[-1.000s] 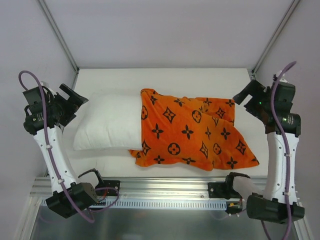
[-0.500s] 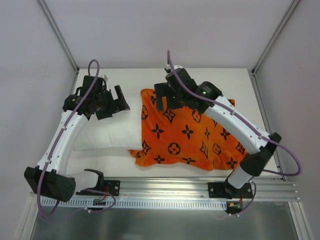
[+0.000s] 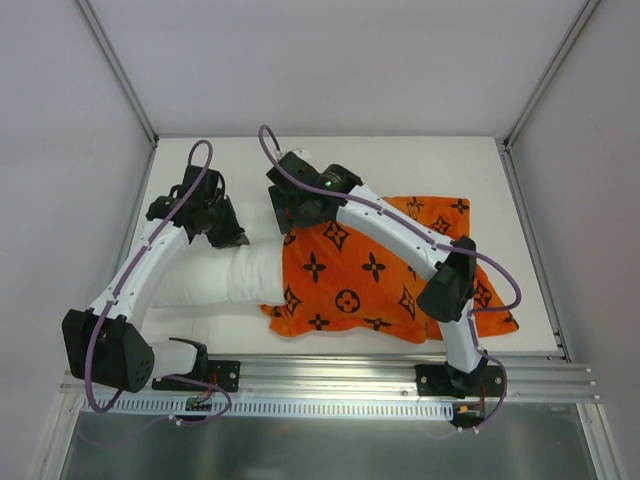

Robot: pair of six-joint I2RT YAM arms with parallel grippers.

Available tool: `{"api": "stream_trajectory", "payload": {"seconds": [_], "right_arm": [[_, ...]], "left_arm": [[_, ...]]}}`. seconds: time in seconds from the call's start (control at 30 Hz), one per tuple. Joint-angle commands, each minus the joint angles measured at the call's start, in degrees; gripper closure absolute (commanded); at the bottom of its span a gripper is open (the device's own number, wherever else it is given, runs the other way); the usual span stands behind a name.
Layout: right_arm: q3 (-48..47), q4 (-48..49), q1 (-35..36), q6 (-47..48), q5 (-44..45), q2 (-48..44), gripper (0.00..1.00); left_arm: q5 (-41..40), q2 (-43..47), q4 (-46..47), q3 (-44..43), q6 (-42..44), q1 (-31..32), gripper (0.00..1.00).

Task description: Remove the pillowcase from the pillow

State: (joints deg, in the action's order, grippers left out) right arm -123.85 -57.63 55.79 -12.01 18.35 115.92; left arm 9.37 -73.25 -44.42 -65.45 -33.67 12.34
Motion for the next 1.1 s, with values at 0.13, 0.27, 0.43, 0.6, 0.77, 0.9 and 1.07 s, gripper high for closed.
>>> {"api": "stream_trajectory", "payload": {"seconds": [0.13, 0.27, 0.43, 0.6, 0.77, 0.9, 1.07], "right_arm": [[10.8, -3.5, -5.2, -1.9, 8.2, -6.8, 0.84], [24.8, 1.2, -12.3, -1.7, 8.6, -19.8, 0.99], [43.2, 8.8, -27.2, -1.0, 2.9, -36.3, 0.99], [47.4, 12.7, -27.2, -0.6, -3.2, -39.1, 0.99], [47.5, 12.3, -23.3, -1.2, -2.3, -36.7, 0.99], [48.8, 13.9, -21.9, -2.3, -3.3, -36.0, 0.99], [48.7, 13.8, -20.5, -2.9, -3.1, -35.7, 0.99]], "left_arm": [[-1.7, 4.0, 0.7, 3.2, -1.2, -0.6, 1.00], [0.3, 6.8, 0.7, 4.7, 0.4, -5.1, 1.00], [3.5, 11.8, 0.6, 7.9, 2.6, -9.3, 1.00], [6.1, 12.1, 0.5, 6.0, 1.7, -9.3, 1.00], [9.0, 12.4, -0.9, -2.7, 1.8, -8.1, 1.00], [8.4, 10.2, -1.6, -10.6, 2.6, -1.5, 0.57], [-0.9, 0.1, -4.3, -21.0, 5.1, 11.4, 0.19]]}}
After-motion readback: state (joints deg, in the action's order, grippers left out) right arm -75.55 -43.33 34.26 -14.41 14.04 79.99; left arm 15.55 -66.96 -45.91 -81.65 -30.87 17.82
